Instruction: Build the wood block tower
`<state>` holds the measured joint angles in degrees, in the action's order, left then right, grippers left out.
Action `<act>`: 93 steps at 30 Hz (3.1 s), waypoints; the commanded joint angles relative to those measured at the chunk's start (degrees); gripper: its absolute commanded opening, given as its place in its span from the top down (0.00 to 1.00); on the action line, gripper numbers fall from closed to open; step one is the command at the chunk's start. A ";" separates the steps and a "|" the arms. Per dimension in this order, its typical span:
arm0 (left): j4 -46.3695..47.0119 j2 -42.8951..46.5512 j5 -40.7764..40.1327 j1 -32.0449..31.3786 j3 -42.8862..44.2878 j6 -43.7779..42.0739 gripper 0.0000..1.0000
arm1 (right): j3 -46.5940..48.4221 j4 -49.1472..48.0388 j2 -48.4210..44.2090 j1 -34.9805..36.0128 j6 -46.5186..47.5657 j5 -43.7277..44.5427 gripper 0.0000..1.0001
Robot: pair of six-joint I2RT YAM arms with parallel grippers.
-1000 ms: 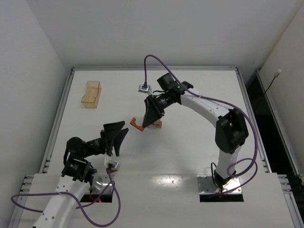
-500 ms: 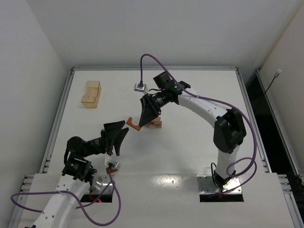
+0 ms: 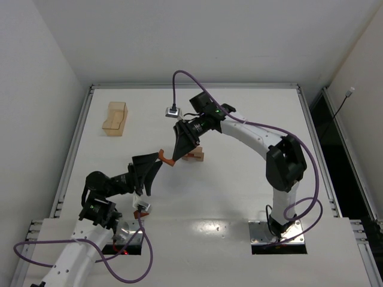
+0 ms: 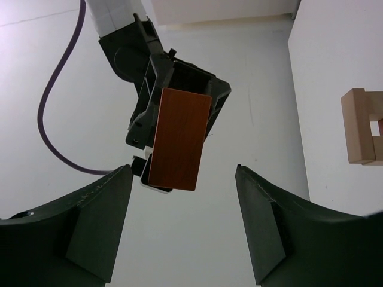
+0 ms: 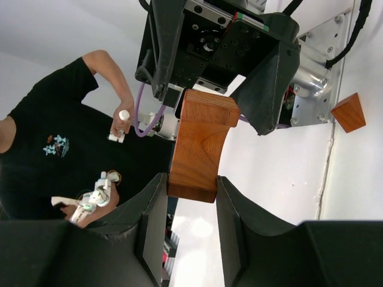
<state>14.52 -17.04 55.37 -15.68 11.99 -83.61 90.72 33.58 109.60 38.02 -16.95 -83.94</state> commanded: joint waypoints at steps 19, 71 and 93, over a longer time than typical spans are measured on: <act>3.85 -0.80 3.51 -0.31 -0.30 -0.50 0.62 | 3.41 -5.28 1.84 2.59 -4.41 -7.55 1.00; -79.72 -70.66 -21.27 -16.48 95.13 36.51 1.00 | -4.93 2.28 -21.80 -39.77 7.11 5.46 0.46; -77.82 -81.58 -19.08 -15.87 83.56 27.01 1.00 | -3.97 16.51 -25.66 -49.97 22.31 15.03 0.46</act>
<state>-66.63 -98.80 33.91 -31.81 97.03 -55.48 83.94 46.65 86.15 -11.97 0.14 -71.61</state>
